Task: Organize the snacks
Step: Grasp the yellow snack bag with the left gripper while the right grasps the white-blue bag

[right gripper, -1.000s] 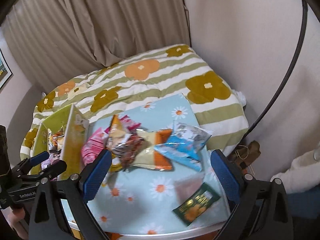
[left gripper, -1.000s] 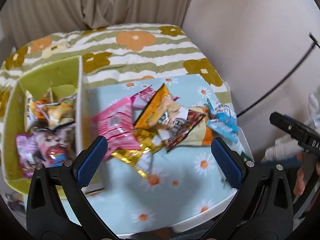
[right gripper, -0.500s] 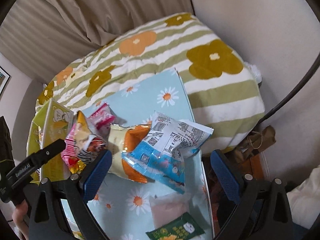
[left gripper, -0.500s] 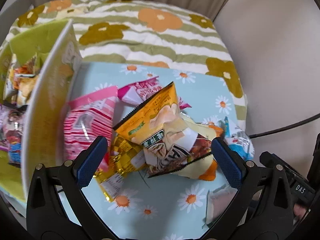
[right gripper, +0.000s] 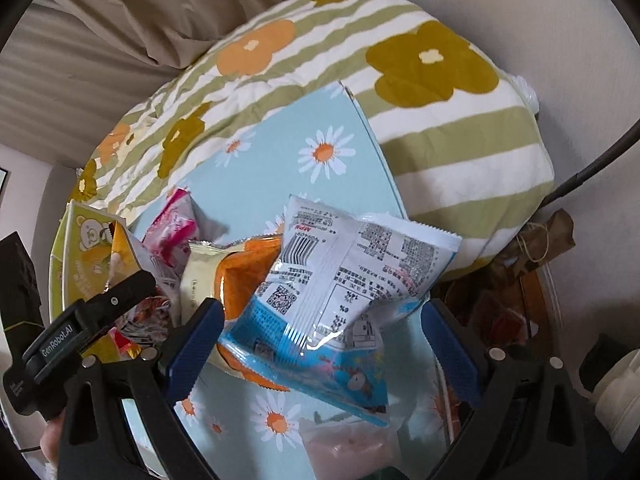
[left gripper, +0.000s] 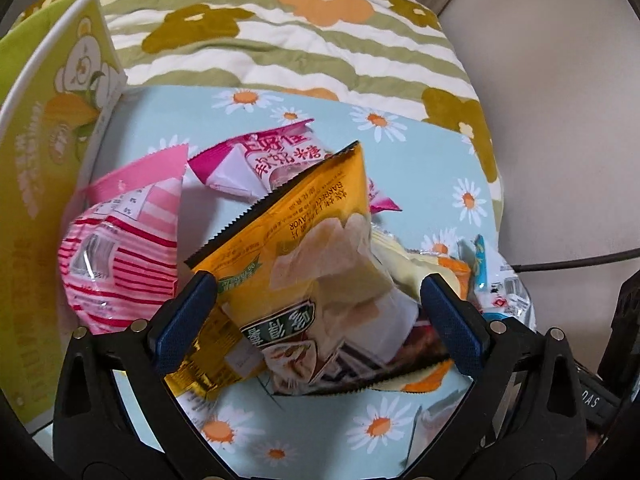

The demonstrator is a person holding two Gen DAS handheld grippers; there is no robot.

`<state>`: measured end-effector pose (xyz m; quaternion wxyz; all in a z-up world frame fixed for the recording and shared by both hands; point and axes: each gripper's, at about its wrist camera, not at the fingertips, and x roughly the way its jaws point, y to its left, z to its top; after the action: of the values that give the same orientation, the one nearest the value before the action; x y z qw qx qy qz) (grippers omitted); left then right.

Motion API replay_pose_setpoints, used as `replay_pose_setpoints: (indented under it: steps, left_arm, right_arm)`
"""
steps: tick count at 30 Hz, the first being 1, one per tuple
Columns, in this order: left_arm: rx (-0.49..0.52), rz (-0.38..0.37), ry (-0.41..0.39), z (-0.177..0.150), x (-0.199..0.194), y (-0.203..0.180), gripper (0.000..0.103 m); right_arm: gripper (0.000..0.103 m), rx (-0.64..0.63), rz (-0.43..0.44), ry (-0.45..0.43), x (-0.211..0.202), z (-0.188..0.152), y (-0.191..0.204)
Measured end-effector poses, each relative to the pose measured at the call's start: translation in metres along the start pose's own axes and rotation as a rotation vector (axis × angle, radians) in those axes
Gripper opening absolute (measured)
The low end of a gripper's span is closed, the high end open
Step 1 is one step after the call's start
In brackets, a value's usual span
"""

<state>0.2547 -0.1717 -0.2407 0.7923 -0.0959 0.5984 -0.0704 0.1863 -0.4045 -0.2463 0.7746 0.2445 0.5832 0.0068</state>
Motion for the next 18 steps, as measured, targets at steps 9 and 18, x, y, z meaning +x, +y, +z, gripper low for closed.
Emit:
replay_pose_setpoints:
  steps: [9, 18]
  left_arm:
    - [0.061, 0.013, 0.038, -0.008, 0.015, -0.003, 0.084]
    - [0.11, -0.009, 0.032, -0.016, 0.009, -0.001, 0.076]
  right_arm:
    - [0.098, 0.015, 0.003, 0.037, 0.018, 0.001, -0.001]
    - [0.09, 0.033, 0.015, 0.043, 0.02, 0.003, -0.002]
